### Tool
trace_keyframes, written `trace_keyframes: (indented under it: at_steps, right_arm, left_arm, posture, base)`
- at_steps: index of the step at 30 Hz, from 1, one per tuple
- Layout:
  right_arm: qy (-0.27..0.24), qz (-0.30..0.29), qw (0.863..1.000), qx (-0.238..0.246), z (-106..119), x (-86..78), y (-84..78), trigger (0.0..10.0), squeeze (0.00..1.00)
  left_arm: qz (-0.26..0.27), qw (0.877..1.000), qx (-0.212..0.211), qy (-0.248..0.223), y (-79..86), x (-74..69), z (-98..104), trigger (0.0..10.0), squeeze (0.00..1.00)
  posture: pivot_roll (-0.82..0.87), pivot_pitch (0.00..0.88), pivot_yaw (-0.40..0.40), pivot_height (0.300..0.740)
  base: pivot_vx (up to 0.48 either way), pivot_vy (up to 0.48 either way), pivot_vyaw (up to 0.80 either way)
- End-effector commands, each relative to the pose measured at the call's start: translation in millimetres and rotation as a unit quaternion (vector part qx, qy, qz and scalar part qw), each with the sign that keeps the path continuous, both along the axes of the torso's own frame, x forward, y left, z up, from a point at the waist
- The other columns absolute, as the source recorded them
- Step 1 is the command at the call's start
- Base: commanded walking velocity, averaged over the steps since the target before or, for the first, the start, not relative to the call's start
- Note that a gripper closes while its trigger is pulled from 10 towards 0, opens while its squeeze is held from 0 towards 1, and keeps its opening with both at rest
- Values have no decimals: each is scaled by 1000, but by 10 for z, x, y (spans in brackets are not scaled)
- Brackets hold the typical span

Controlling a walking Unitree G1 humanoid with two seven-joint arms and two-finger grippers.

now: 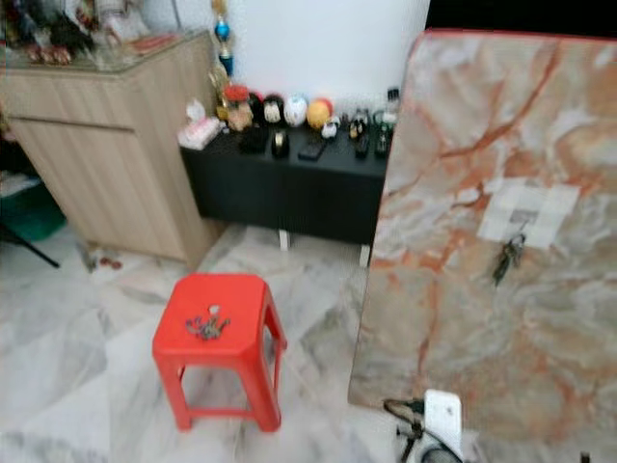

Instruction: Hang keys on a hook

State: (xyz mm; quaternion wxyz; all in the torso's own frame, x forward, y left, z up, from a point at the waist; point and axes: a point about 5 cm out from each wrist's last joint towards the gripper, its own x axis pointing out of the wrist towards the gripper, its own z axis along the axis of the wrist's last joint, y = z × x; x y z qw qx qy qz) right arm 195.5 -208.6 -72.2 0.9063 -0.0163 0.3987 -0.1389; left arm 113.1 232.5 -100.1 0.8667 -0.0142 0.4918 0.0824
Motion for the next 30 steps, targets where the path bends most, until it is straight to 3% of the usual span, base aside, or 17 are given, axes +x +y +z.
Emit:
trace_keyframes:
  at_steps: [1, 10, 14, 17, 22, 24, 26, 28, 30]
  right_arm:
    - [-14, -1, 1000, 3, 43, 82, 16, 10000, 0]
    - [-38, -15, 999, 2, 118, 190, -22, 10000, 0]
    - [-70, -29, 997, -11, 223, 323, -72, 10000, 0]
    - [-116, -37, 991, -59, 411, 519, -174, 10000, 0]
    - [-148, -9, 966, -212, 672, 713, -341, 10000, 0]
    - [-164, -20, 943, -290, 795, 754, -453, 10000, 0]
    - [-182, -32, 925, -333, 888, 781, -519, 10000, 0]
    - [-206, -33, 898, -388, 1003, 824, -560, 10000, 0]
    - [-221, -24, 883, -413, 1063, 858, -549, 10000, 0]
  left_arm:
    - [-13, 1000, 2, 5, -11, -12, -6, 10000, 0]
    - [-17, 1000, 4, 7, -4, -22, -7, 10000, 0]
    - [-13, 1000, 3, 7, 1, -31, -9, 10000, 0]
    - [-16, 1000, 5, 8, 3, -34, -9, 10000, 0]
    - [-15, 1000, 6, 8, 6, -38, -9, 10000, 0]
    - [-14, 1000, 6, 8, 7, -38, -9, 10000, 0]
    - [-13, 1000, 6, 7, 7, -37, -8, 10000, 0]
    - [-13, 1000, 6, 7, 7, -35, -8, 10000, 0]
    - [-12, 1000, 6, 7, 8, -34, -7, 10000, 0]
  posture:
    - [200, 0, -46, 740]
    - [200, 0, -44, 740]
    - [199, 0, -43, 740]
    - [197, 0, -42, 740]
    - [197, 0, -41, 740]
    - [197, 0, -39, 740]
    - [195, 0, -38, 740]
    - [195, 0, -37, 740]
    - [193, 0, -36, 740]
  base:
    - [0, -330, 0]
    - [0, -334, 0]
    - [0, -84, 0]
    - [0, 0, 0]
    - [0, 0, 0]
    - [0, 0, 0]
    - [0, 0, 0]
    - [0, 0, 0]
    - [0, 0, 0]
